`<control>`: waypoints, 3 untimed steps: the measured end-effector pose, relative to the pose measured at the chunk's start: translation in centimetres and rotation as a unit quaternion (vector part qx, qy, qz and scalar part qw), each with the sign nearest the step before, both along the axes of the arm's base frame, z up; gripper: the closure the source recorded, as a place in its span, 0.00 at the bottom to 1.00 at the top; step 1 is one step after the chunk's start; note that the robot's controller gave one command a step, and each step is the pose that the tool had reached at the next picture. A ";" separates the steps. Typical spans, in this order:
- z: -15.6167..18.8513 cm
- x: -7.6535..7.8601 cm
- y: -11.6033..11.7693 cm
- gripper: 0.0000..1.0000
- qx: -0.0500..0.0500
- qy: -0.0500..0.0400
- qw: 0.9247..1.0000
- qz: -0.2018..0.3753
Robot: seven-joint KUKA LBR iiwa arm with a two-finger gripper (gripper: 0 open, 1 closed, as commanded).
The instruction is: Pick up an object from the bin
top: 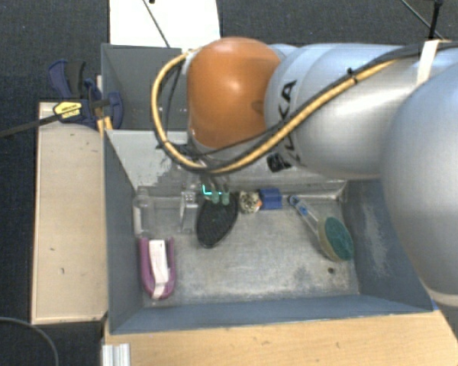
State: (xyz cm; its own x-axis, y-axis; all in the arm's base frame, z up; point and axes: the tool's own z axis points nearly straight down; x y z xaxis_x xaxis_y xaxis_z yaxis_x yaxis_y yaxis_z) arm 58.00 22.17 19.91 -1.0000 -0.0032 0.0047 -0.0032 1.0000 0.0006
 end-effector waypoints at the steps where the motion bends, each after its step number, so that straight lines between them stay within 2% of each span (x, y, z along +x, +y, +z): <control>1: -13.1 0.0 -8.0 0.00 0.000 0.000 0.982 0.190; 2: -9.7 1.2 -12.6 0.00 -0.001 -0.006 0.954 0.299; 3: -9.8 1.2 -14.1 0.00 0.000 -0.006 0.909 0.416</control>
Offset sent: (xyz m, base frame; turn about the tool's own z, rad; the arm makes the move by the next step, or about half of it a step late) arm 0.0008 -0.0780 -0.1291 -0.3854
